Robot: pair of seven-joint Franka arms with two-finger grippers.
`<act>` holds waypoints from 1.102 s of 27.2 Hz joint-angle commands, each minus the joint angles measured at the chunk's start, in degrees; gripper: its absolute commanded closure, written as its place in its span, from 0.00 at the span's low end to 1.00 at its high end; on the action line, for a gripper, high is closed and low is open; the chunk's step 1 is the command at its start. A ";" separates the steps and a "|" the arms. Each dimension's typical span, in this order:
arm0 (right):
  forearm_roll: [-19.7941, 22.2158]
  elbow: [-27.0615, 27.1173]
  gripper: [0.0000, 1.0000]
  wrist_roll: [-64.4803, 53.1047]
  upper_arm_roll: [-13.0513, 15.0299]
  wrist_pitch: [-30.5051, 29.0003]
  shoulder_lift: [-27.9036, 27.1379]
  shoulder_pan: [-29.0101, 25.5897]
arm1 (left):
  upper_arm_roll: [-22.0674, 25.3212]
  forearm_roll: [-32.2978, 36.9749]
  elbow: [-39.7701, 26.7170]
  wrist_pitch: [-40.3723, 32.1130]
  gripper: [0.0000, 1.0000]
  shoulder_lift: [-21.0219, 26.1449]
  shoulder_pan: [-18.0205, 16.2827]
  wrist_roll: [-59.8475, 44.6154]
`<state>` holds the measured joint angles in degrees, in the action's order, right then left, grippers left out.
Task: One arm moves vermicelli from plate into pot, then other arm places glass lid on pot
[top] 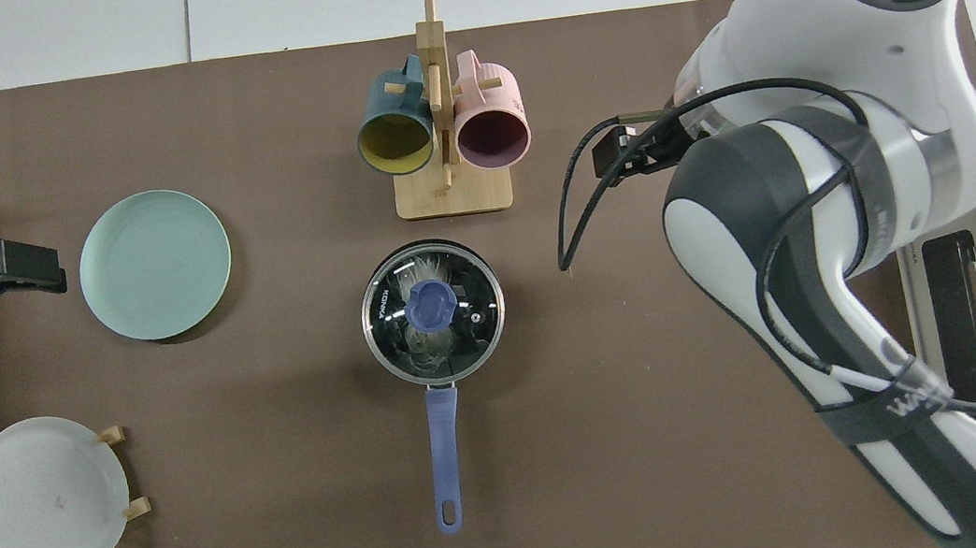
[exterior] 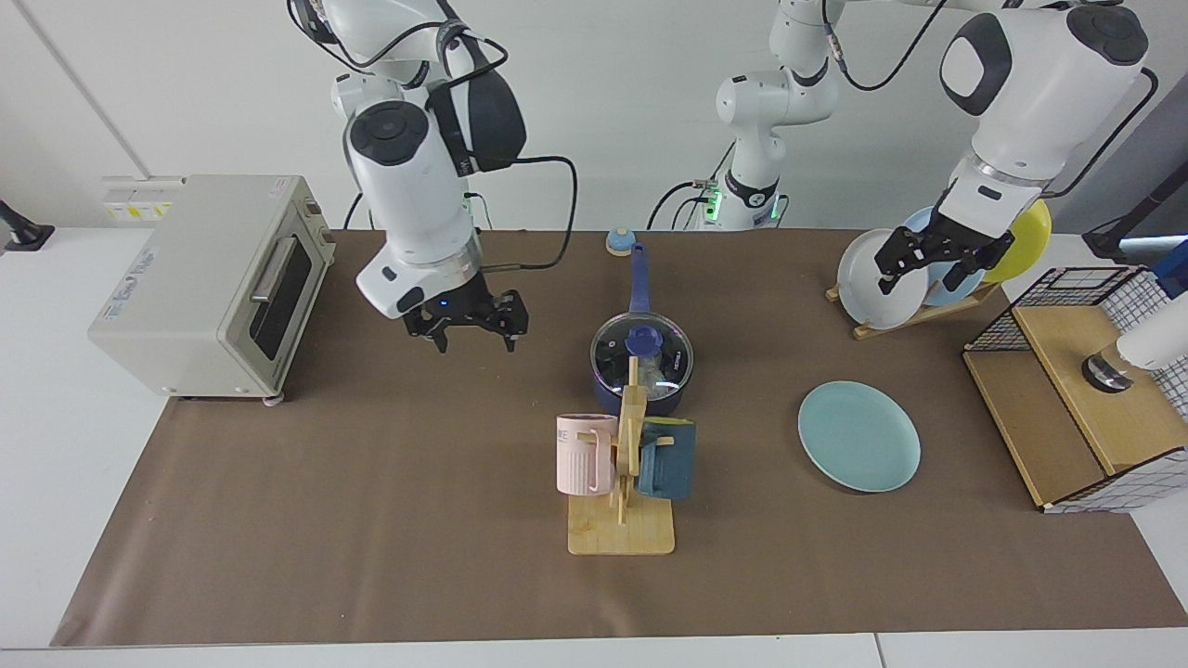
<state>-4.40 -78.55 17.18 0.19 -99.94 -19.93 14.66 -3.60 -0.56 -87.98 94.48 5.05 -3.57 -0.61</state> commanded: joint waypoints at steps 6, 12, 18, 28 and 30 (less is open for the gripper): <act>4.05 -5.74 0.00 -14.81 -0.27 0.36 4.99 -9.82 | 0.25 -0.32 -1.32 0.27 0.00 -1.36 0.14 -0.53; 3.61 -5.47 0.00 -14.98 -0.19 0.54 5.43 -11.58 | 0.17 -0.32 -1.32 0.27 0.00 -1.45 0.05 -0.53; 4.58 -5.03 0.00 -15.07 -0.10 0.71 8.41 -12.11 | 0.17 -0.32 -1.32 0.27 0.00 -1.53 0.05 -0.53; 3.08 -9.07 0.00 -12.62 -0.10 5.73 15.79 -14.84 | 0.26 -0.32 -1.32 0.27 0.00 -1.71 0.05 -0.53; 3.08 -10.56 0.00 -11.56 -0.10 5.55 17.99 -14.84 | 0.26 -0.32 -1.32 0.18 0.00 -1.71 -0.03 -0.53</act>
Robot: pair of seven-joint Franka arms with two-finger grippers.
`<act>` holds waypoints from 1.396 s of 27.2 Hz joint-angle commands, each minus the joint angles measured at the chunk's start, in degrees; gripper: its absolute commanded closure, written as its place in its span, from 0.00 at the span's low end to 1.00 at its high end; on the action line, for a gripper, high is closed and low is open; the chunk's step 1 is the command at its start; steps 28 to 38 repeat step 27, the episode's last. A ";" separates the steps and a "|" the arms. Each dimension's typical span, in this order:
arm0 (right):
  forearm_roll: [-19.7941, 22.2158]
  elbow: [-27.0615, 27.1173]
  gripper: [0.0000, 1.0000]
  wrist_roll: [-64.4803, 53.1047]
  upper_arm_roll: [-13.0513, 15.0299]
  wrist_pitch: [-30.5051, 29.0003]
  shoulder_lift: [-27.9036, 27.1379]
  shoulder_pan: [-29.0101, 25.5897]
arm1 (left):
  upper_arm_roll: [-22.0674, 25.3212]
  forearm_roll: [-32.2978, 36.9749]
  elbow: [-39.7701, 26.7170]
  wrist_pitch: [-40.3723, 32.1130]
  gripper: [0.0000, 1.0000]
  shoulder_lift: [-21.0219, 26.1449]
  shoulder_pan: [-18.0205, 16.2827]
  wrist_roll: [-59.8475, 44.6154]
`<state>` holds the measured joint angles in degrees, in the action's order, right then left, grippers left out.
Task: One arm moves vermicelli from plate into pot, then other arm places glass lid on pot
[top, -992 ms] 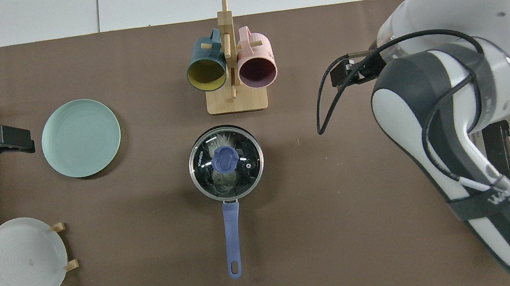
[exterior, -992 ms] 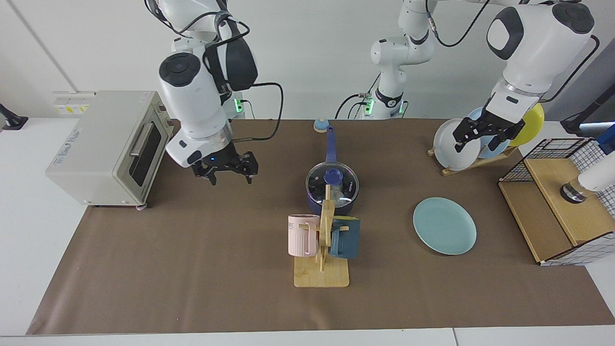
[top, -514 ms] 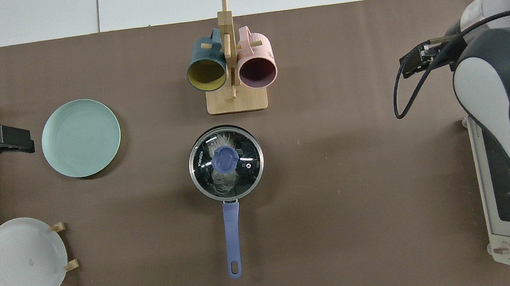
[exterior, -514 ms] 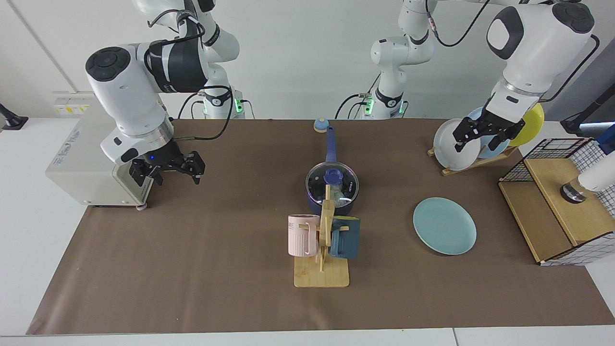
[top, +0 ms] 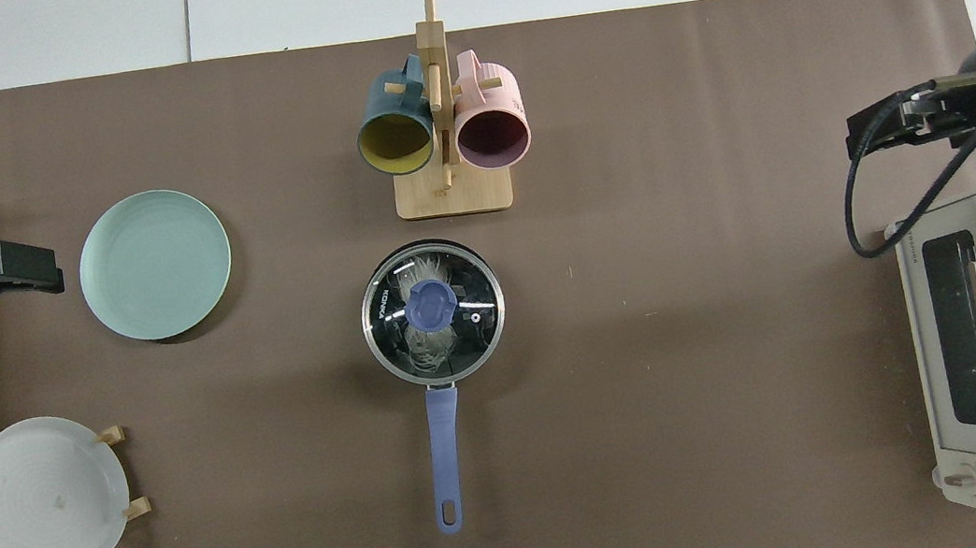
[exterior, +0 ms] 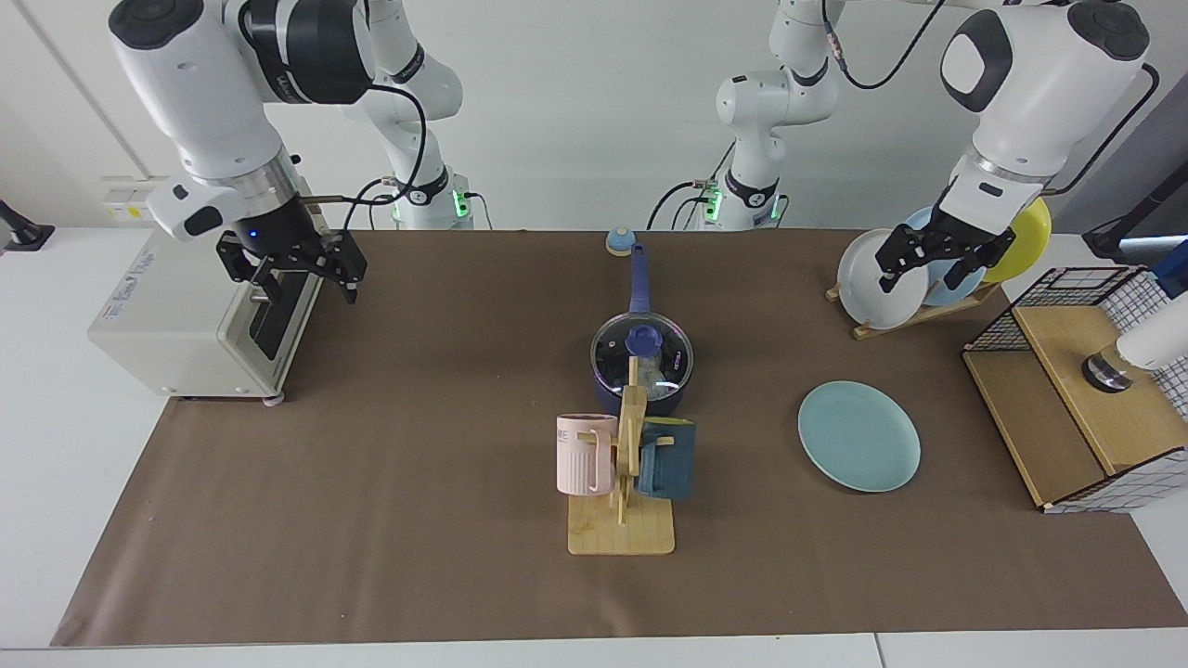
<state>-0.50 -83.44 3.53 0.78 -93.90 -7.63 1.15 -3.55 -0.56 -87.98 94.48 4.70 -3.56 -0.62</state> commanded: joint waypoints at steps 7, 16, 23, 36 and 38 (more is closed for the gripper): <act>-0.64 -9.46 0.00 0.95 0.01 -1.20 10.53 -1.32 | 0.21 -0.23 -1.32 0.26 0.00 -1.45 -0.04 -0.52; -0.73 -9.90 0.00 -4.15 2.21 -1.03 10.71 -1.23 | 0.12 -0.32 -1.32 0.18 0.00 -1.45 -0.13 -0.52; -0.90 -9.99 0.00 -2.66 2.13 -0.59 10.80 -1.23 | 0.12 -0.32 -1.32 0.18 0.00 -1.45 -0.13 -0.52; -1.08 -10.16 0.00 -1.07 2.13 -0.41 10.71 -1.23 | 0.12 -0.23 -1.32 0.18 0.00 -1.45 -0.22 -0.52; -1.08 -10.16 0.00 -1.07 2.13 -0.41 10.71 -1.23 | 0.12 -0.23 -1.32 0.18 0.00 -1.45 -0.22 -0.52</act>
